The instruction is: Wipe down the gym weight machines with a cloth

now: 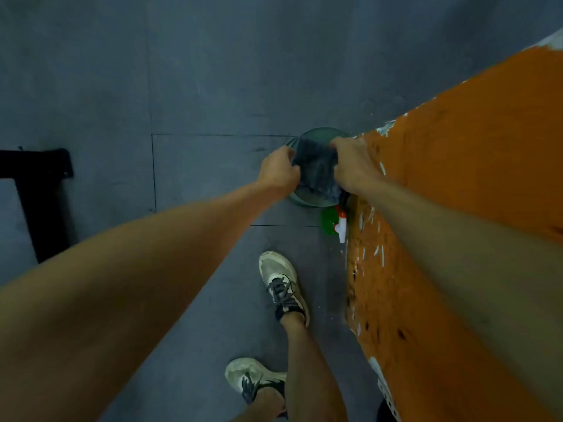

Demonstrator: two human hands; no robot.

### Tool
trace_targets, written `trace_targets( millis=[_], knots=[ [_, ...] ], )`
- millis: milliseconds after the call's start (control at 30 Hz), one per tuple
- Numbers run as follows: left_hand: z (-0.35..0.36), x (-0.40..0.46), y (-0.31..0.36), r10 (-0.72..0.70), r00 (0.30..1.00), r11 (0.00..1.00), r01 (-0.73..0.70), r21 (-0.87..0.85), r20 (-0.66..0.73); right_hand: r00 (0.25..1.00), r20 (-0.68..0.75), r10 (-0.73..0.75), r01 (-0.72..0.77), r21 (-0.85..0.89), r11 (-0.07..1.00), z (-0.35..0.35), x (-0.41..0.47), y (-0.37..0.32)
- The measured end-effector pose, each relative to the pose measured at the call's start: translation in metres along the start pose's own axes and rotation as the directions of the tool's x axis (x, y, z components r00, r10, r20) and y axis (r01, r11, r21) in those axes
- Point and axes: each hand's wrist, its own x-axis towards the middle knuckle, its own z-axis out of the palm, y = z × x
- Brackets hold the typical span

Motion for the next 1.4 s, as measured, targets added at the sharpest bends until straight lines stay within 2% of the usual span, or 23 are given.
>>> trace_targets(
  millis=[167, 267, 333, 433, 567, 700, 900, 967, 1200, 1267, 1400],
  knots=[
    [0.007, 0.019, -0.010, -0.057, 0.996, 0.998, 0.058, -0.005, 0.067, 0.997, -0.077, 0.016, -0.027, -0.147, 0.989, 0.023, 0.030, -0.004],
    [0.002, 0.025, -0.017, -0.062, 0.990, 0.996, 0.070, -0.059, 0.123, 0.994, -0.086, 0.067, -0.076, -0.106, 0.991, 0.024, 0.044, -0.006],
    [-0.005, 0.023, -0.020, -0.065, 0.988, 0.993, 0.077, -0.085, 0.137, 0.998, -0.004, 0.055, -0.055, -0.048, 0.997, 0.018, 0.046, -0.013],
    [-0.025, 0.012, -0.022, -0.052, 0.991, 0.988, 0.069, -0.138, 0.124, 0.992, 0.103, -0.071, 0.062, 0.092, 0.994, 0.000, 0.035, -0.031],
    [-0.063, -0.015, -0.027, -0.022, 0.996, 0.981, 0.039, -0.192, 0.088, 0.941, 0.246, -0.234, 0.181, 0.221, 0.958, -0.036, 0.006, -0.067],
    [-0.115, -0.056, -0.028, 0.016, 0.998, 0.962, -0.001, -0.273, 0.054, 0.885, 0.345, -0.313, 0.199, 0.329, 0.923, -0.076, -0.027, -0.109],
    [-0.208, -0.155, -0.039, 0.079, 0.994, 0.923, -0.047, -0.381, 0.069, 0.739, 0.458, -0.494, 0.287, 0.450, 0.846, -0.146, -0.099, -0.189],
    [-0.234, -0.191, -0.045, 0.087, 0.994, 0.897, -0.050, -0.440, 0.064, 0.712, 0.462, -0.529, 0.322, 0.455, 0.830, -0.168, -0.124, -0.216],
    [-0.319, -0.376, -0.061, 0.158, 0.969, 0.724, -0.243, -0.646, -0.188, 0.654, 0.310, -0.690, 0.610, 0.323, 0.724, -0.231, -0.257, -0.347],
    [-0.336, -0.432, -0.067, 0.146, 0.956, 0.670, -0.286, -0.685, -0.256, 0.613, 0.247, -0.750, 0.699, 0.273, 0.661, -0.241, -0.302, -0.384],
    [-0.367, -0.548, -0.082, 0.116, 0.938, 0.541, -0.334, -0.772, -0.325, 0.486, 0.195, -0.852, 0.831, 0.200, 0.520, -0.251, -0.403, -0.455]
  ],
)
